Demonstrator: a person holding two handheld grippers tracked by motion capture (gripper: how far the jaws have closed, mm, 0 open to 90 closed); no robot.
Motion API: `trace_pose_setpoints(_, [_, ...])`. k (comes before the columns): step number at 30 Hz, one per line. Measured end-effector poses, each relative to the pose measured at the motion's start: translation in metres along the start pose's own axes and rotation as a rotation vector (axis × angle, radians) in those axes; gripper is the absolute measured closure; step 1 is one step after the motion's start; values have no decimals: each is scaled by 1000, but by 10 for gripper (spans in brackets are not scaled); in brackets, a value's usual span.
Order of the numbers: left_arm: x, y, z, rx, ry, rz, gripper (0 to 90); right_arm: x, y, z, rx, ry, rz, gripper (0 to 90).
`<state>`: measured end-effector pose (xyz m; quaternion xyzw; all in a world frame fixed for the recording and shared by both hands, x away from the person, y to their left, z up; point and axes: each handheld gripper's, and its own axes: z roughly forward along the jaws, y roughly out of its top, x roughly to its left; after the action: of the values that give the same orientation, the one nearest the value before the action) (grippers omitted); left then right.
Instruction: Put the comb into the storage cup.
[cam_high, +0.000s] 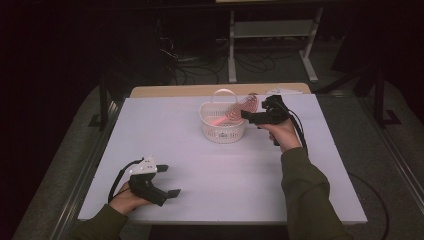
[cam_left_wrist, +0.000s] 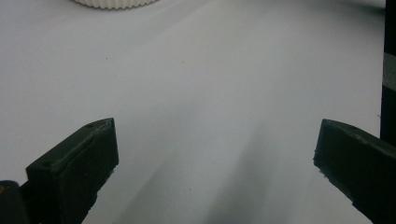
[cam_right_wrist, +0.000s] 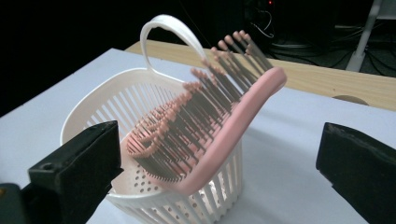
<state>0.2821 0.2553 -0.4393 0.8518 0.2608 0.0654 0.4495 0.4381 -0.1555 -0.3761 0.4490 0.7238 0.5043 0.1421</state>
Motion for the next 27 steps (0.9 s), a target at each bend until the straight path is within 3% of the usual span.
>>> trace_pose_setpoints(8, [1, 0, -3, -8, 13, -10, 0, 2, 2, 1, 17, 21, -29, 0])
trace_pose_setpoints(27, [3, -1, -3, -12, 18, -17, 0, 17, -1, -6, 90, 18, -132, 0])
